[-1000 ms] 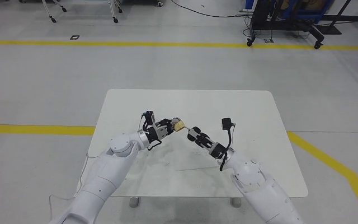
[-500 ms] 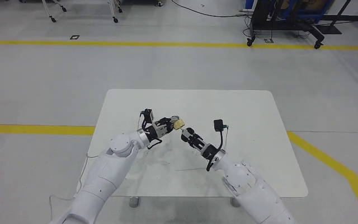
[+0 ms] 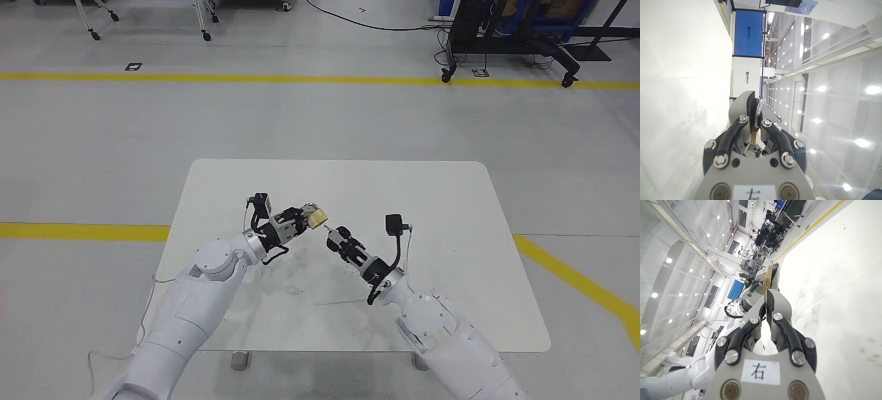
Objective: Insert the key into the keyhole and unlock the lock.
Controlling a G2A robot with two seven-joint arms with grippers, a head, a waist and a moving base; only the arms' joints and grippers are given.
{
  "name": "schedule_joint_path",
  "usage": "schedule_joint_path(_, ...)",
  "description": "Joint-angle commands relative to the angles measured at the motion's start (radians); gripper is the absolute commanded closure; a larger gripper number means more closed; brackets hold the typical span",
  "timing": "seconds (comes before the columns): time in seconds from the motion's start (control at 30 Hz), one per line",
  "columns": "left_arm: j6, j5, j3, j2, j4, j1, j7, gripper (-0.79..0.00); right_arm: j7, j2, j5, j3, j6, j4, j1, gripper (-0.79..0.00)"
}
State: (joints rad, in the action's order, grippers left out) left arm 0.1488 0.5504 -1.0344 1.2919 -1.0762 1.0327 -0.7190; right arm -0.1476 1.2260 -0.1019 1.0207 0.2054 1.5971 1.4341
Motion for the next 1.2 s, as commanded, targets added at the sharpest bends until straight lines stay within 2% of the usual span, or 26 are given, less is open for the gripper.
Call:
schedule_joint_path(0.0,-0.003,-0.002,0.000,0.001,-0.001,0.001,-0.002,0.000,-0.004,0.001,0.001,0.000,0.003,-0.002,-0.002,0.000)
schedule_joint_path(0.4,0.002,0.025,-0.003,0.008,0.005,0.002,-0.025,0.000,0.028,0.011,-0.041,-0.005,-0.070,0.023,-0.002,0.000)
schedule_joint_path(0.73,-0.011,0.033,-0.003,0.014,0.006,0.004,-0.027,0.000,0.067,0.019,-0.100,-0.017,-0.095,0.043,0.006,0.000)
schedule_joint_path(1.17,-0.008,0.044,-0.014,0.019,0.009,0.009,-0.017,0.000,0.061,0.028,-0.114,-0.024,-0.094,0.061,0.018,0.000)
